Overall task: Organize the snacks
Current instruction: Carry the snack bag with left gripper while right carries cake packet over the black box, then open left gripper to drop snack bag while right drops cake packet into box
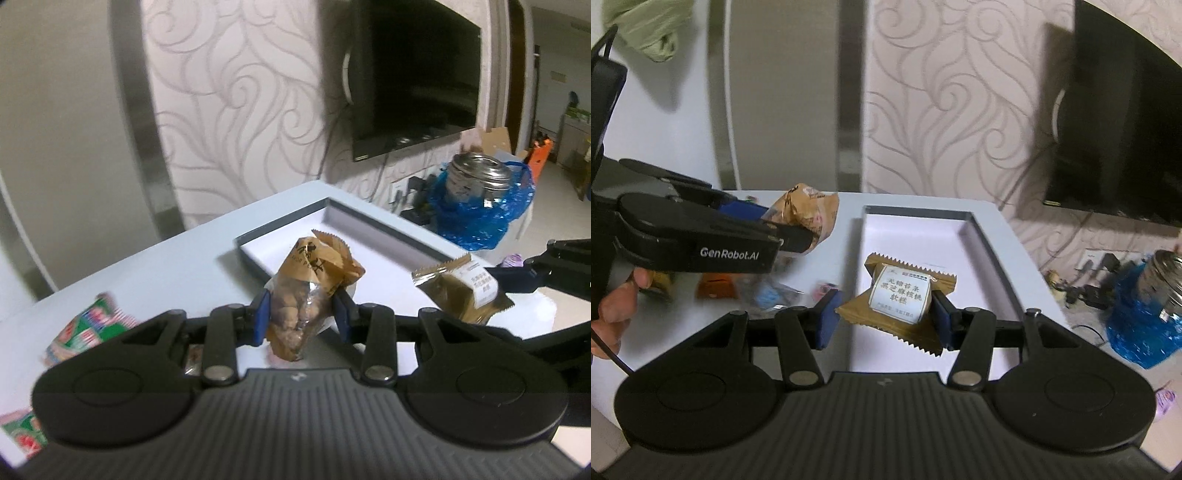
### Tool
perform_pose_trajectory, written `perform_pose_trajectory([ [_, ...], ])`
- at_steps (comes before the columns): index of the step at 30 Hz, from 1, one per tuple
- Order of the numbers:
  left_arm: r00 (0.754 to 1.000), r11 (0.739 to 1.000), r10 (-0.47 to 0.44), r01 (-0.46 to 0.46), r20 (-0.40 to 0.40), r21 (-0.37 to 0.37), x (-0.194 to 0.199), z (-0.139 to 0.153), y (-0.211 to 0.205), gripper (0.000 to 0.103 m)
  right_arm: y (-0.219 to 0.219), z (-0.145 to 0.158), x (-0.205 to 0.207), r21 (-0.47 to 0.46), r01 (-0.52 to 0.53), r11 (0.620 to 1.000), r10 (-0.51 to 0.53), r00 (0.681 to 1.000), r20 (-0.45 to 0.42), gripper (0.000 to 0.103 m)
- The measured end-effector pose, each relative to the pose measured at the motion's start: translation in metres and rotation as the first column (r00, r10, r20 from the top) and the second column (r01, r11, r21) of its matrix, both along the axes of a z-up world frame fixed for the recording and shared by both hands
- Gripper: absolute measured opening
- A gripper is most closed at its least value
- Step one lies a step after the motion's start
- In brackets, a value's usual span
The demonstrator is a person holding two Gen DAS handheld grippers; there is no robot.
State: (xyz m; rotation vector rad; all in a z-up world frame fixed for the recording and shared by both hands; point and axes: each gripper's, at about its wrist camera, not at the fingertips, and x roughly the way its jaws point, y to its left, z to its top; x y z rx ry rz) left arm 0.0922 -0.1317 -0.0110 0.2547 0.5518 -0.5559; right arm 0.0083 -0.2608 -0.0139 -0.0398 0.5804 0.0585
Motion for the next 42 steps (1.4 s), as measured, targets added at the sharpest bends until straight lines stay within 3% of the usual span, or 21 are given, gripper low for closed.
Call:
perform_pose_trajectory([
  [13,0.999,0.999,-0.041,0.041,-0.025,0.010,0.019,-0.019,-0.056,0.040,-0.052,-0.024,0.017,-0.022,0.052,0.998,-0.053,0.997,-0.051,0.059],
  [42,0.998,0.998,0.003,0.001,-0.063,0.069,0.033,-0.044,-0.091,0.042,-0.076,-0.056,0.052,-0.032,-0.002,0.999,-0.002,0.993,-0.122,0.059],
])
